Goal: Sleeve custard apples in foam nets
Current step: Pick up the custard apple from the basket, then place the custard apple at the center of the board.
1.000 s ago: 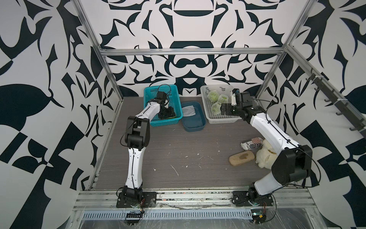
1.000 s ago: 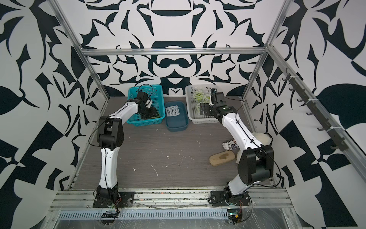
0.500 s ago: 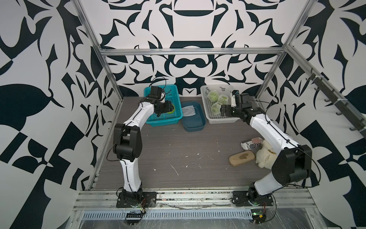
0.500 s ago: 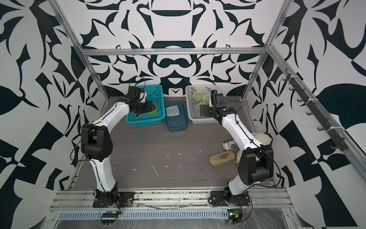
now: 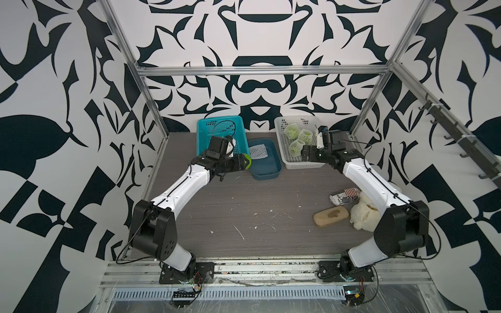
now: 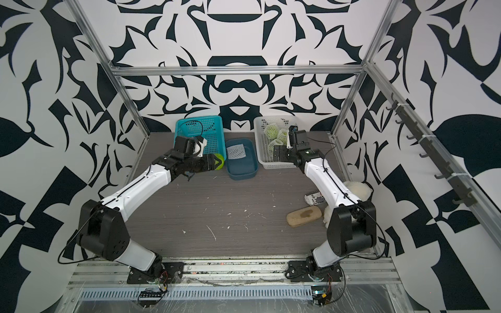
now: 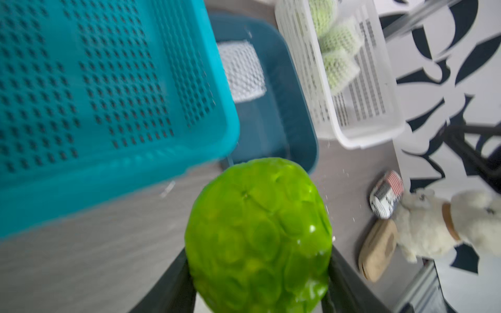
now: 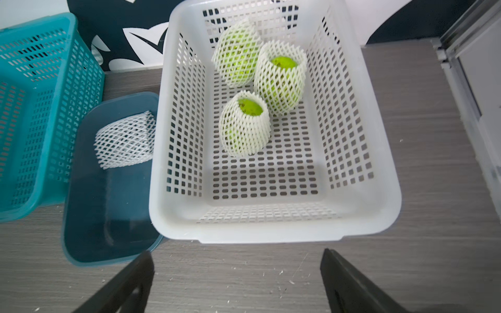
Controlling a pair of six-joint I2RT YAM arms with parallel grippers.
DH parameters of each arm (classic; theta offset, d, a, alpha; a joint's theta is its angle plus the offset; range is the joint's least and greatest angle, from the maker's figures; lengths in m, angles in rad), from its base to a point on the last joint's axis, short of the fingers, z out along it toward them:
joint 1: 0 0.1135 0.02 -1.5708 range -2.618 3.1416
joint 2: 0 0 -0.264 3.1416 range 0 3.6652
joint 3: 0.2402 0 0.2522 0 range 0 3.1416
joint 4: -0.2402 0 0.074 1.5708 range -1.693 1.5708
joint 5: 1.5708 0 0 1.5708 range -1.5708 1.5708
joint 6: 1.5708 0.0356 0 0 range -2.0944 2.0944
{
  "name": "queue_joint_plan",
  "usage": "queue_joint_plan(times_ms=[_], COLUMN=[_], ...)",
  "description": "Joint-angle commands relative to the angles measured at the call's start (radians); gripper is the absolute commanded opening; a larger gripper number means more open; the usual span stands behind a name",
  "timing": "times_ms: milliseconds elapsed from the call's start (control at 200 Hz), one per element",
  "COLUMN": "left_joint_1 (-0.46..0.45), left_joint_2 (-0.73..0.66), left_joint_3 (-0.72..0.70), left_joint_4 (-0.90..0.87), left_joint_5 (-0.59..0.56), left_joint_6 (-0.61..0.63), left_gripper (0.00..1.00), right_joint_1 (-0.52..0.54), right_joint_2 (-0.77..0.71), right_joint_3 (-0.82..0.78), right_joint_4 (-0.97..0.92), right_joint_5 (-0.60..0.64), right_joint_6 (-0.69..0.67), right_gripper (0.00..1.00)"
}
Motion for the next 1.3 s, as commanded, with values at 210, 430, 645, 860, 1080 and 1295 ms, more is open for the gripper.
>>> queue_joint_plan(times_ms=[210,430,645,860,1080,1295], left_joint_1=[-0.292,-0.424,-0.46,-0.461,-0.461,-0.46], left_joint_2=[-0.022,0.094,0.184,0.224,0.223,0.089], left_joint_3=[-0.172,-0.188,-0.189,-0.183,-0.189,-0.199], left_joint_4=[0.106,0.117,0.106,0.095,0.087,0.036], left_joint_5=[-0.163,-0.253,-0.247,-0.261,-0.266,-0.415], left_joint_6=[-0.053,-0.068,-0.081,-0.077,-0.082,-0.107], left_gripper=[0.56,0.59,0.63,0.71,1.0,1.0], right_joint_1=[-0.002,0.0,0.005,0.006,0.005,0.016], right_joint_2=[-0.019,-0.017,-0.048,-0.06,-0.055,0.04], right_joint_3=[-0.022,-0.062,-0.105,-0.109,-0.097,-0.028], right_joint_4=[0.078,0.16,0.172,0.159,0.164,0.165], right_joint_5=[-0.115,-0.157,-0.106,-0.075,-0.036,-0.138], right_joint_6=[0.114,0.168,0.171,0.179,0.208,0.212], right_gripper=[1.0,1.0,0.99,1.0,0.99,0.99])
